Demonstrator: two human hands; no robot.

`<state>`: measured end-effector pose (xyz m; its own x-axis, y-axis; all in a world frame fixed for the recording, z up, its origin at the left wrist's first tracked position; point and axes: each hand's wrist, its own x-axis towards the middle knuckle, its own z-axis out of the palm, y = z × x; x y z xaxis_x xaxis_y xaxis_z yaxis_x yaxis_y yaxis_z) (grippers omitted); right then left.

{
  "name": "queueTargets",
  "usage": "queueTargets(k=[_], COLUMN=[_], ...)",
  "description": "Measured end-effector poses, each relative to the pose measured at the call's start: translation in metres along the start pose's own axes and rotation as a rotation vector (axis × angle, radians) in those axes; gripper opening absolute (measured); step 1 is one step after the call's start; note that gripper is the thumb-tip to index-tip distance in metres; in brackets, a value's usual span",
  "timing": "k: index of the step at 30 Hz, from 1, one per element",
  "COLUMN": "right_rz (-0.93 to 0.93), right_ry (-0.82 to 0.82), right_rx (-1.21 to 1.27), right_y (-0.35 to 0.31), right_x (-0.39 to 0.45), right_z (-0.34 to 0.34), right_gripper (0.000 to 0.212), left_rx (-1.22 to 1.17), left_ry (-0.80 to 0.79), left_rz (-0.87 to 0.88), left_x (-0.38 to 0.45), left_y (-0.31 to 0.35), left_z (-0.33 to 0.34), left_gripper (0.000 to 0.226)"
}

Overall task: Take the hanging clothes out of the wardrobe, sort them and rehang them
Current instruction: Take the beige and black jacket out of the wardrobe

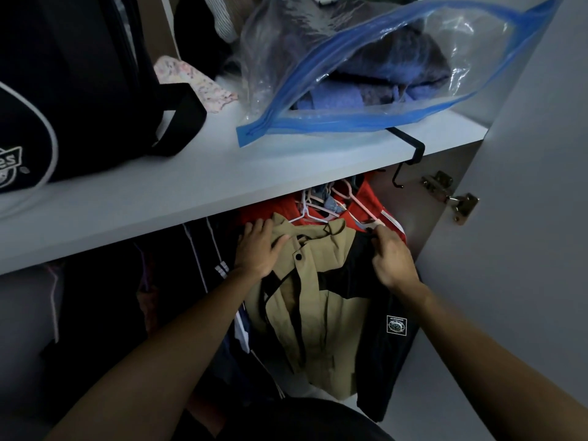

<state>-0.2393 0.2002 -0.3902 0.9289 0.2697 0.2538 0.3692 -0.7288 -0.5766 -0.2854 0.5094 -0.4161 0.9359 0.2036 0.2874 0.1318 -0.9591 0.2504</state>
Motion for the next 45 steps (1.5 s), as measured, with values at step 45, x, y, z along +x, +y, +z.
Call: queueTargets(k=[45], right_rz=[-0.153], right_ry=[-0.188], right_rx=[0.074], right_y=[-0.002], right_x=[-0.090], right_z=[-0.101], right_gripper=[0.041], left_rx=[-0.036], left_ry=[0.269], left_rz=[0.016], left_x=[-0.115], left_y=[0.095], left_z=[-0.066], left_gripper=[0.045])
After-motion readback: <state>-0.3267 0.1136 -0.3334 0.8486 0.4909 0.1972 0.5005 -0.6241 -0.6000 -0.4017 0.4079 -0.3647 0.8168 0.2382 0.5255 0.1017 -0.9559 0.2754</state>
